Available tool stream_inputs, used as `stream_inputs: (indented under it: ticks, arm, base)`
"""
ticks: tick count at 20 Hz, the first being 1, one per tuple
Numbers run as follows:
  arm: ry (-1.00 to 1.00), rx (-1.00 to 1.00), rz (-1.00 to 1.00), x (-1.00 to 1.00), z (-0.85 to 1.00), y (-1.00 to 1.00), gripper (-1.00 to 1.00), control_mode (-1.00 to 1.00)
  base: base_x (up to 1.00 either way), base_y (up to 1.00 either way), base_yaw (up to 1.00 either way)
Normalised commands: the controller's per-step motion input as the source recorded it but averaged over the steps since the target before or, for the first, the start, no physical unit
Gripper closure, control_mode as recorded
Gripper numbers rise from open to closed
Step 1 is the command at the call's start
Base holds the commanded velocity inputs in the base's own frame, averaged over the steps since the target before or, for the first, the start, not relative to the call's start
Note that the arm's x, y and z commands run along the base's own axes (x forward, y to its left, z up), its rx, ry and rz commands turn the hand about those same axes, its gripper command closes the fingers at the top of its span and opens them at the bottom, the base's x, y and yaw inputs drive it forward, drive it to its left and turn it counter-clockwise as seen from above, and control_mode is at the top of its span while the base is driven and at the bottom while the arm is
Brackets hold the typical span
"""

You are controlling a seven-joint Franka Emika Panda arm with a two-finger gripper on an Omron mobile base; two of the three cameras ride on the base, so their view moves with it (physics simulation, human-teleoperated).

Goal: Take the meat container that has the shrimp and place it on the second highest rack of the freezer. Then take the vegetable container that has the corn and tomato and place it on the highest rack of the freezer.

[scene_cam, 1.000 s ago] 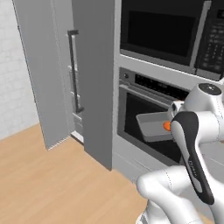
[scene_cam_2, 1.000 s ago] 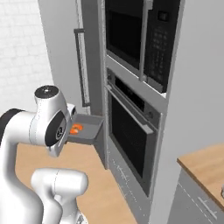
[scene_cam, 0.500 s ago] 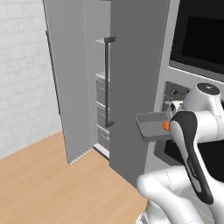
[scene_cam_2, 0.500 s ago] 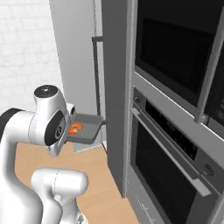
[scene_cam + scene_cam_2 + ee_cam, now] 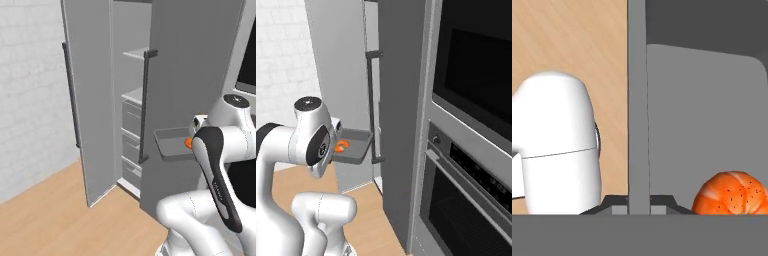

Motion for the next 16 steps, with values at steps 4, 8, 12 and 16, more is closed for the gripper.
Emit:
stream_inputs:
  ticks: [4, 8, 12, 16]
  arm:
    - [0.0, 0.0, 0.0, 0.0, 0.0, 0.0, 1.0, 1.0]
    - [0.0, 0.0, 0.0, 0.0, 0.0, 0.0, 1.0, 1.0]
    - [0.0, 0.0, 0.0, 0.0, 0.0, 0.0, 1.0, 1.0]
    - [0.0, 0.0, 0.0, 0.0, 0.0, 0.0, 1.0, 1.0]
  base:
    - [0.42, 0.6, -0.35]
    - [0.39, 0.53, -0.41]
    - [0.15, 0.45, -0.48]
    - [0.06, 0.47, -0.48]
